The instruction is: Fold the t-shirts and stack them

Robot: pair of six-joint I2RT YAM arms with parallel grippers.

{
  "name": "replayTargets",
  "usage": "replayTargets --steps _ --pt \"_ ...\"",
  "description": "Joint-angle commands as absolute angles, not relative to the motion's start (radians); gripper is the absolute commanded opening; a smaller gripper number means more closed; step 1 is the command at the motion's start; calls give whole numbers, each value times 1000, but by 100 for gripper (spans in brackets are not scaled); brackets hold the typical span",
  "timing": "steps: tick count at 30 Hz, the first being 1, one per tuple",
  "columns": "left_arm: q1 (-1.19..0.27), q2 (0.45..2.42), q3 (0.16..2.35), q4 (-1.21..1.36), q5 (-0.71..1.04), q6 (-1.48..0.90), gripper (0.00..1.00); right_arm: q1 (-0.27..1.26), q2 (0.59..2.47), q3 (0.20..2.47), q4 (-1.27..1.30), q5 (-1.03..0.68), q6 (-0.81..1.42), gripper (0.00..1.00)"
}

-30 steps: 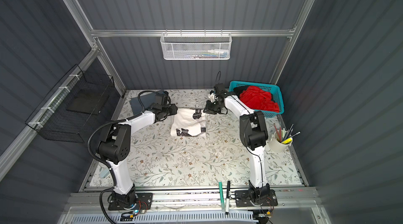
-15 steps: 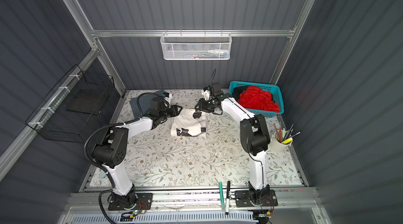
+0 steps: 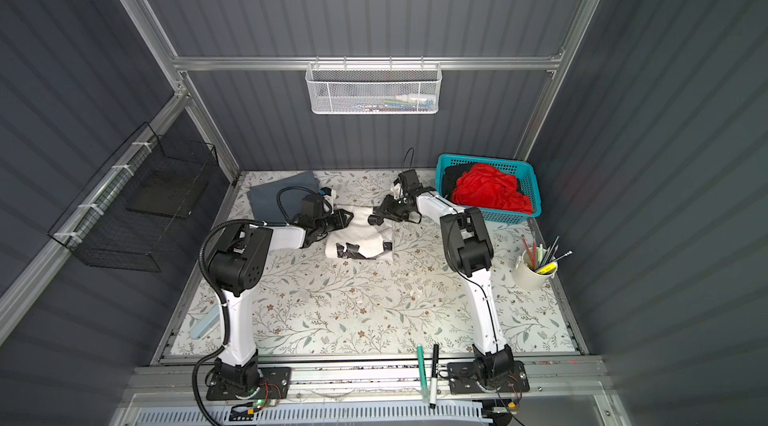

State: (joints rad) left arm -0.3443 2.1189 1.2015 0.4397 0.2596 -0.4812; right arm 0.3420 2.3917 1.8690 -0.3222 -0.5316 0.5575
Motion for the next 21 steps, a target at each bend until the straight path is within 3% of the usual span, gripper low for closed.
replayTargets --steps 1,6,10,15,19,21 --pt "-341 2105 1179 492 199 -445 34 325 2413 1911 -306 -471 576 42" --pt "-341 2039 1152 473 210 -403 33 309 2423 1949 -361 -485 551 41" --pt "-343 1906 1116 383 274 -394 32 316 2227 1738 -270 -458 532 42" --pt "-354 1805 1059 305 473 -566 33 325 2007 1519 -176 -544 605 46" --pt "-384 1808 993 365 540 -630 32 356 2027 1484 -119 -730 704 46" --pt "-396 1807 971 371 521 -639 32 384 2051 1471 -123 -716 720 46"
